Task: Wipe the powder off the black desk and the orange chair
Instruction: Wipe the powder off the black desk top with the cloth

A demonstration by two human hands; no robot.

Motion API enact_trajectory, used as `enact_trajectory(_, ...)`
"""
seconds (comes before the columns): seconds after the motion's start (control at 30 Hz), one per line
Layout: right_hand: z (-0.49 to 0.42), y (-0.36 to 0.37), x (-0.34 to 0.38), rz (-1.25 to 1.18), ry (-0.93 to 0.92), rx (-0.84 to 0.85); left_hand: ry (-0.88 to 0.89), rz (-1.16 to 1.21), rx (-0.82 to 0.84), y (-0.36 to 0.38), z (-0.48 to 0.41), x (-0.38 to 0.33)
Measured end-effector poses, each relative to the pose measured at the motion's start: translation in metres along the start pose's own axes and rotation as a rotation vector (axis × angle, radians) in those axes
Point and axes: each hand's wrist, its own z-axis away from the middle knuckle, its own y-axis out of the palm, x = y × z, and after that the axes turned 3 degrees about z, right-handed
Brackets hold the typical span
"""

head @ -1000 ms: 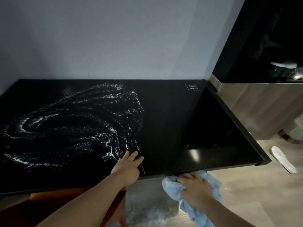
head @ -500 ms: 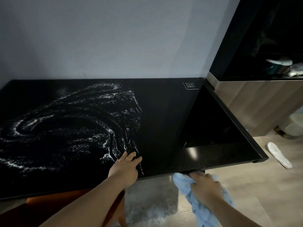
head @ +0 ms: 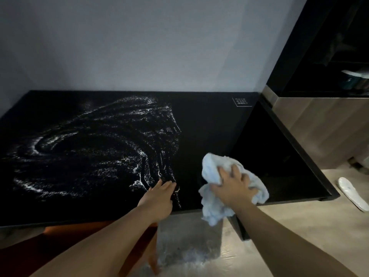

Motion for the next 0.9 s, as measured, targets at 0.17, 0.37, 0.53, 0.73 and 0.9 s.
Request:
enact_trajectory(0.17, 0.011, 0.037, 0.024, 0.059, -0.216, -0.014, -0.049, -0.023, -0.151, -0.005, 0.009, 0.030)
enact_trajectory(0.37, -0.019, 0.014, 0.034, -0.226, -0.171, -0.291, -0.103, -0.083, -0.197, -0.019, 0.001, 0.050)
enact_trajectory(0.53, -0.028, 0.028, 0.051, 0.070, -0.137, -0.045, -0.168, -0.049, -0.199, -0.031, -0.014, 0.065)
enact_trajectory(0.73, -0.062, 0.010, 0.077, -0.271, -0.414, -0.330, -0.201, -0.021, -0.229, -0.061, -0.051, 0.075)
enact_trajectory(0.9, -0.145, -0.012, 0.071, -0.075, 0.041, -0.107, -0.250, -0.019, -0.241, -0.087, -0.085, 0.085)
